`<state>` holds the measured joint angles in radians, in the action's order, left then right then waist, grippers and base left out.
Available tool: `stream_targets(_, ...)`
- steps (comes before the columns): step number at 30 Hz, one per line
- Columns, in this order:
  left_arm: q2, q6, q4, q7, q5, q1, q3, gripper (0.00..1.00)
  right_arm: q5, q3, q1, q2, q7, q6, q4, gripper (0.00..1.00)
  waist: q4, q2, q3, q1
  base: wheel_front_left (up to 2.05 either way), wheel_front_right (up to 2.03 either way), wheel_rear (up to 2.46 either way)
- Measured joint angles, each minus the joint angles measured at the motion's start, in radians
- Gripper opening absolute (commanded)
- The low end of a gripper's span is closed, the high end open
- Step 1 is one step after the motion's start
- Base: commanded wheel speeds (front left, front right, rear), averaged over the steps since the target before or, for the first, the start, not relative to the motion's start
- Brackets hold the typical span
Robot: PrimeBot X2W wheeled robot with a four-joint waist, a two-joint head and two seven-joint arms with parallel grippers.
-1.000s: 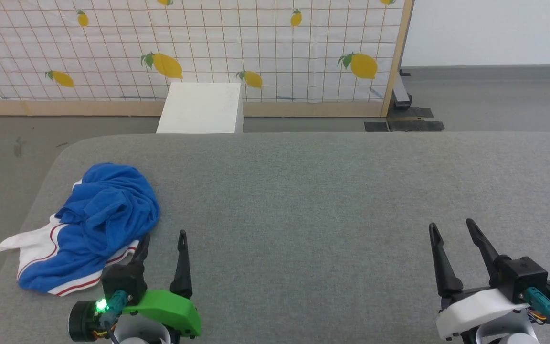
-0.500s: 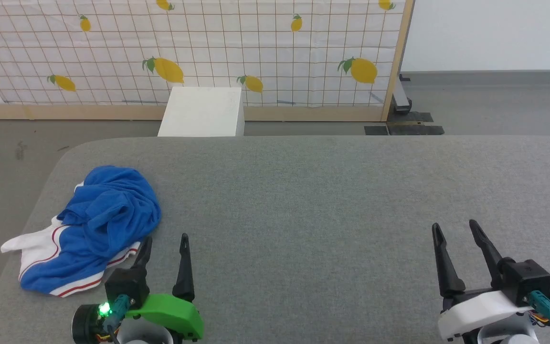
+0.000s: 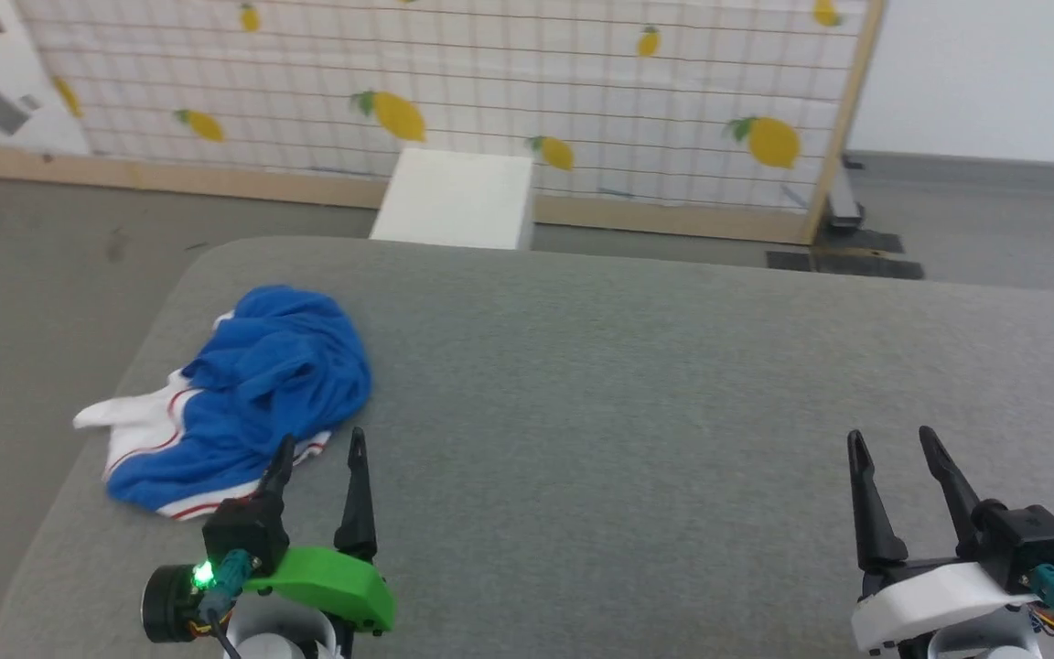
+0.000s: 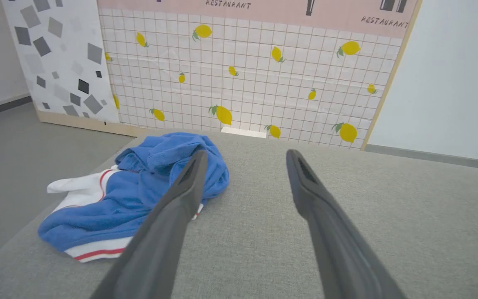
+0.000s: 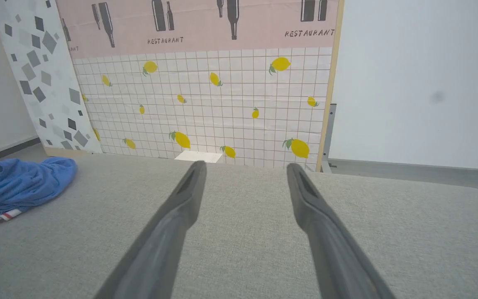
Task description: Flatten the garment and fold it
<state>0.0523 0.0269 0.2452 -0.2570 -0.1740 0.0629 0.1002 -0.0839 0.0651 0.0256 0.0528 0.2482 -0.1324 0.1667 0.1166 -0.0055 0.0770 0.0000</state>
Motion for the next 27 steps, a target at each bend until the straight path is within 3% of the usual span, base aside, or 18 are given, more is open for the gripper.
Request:
stream_targets(19,0.035,-0.003,-0.026,-0.001,0.016,-0.020,-0.060,1.00,-0.034,-0.043,-0.003,-0.002,0.008,0.000,0.026,1.00,0.382,0.0000,-0.004,0.0000,0.00,0.00,0.00)
stream_targets(27,0.036,-0.004,-0.034,-0.001,0.016,-0.023,-0.066,1.00,-0.040,-0.046,-0.005,-0.002,0.008,0.000,0.024,1.00,0.486,0.0000,-0.007,0.0000,0.00,0.00,0.00)
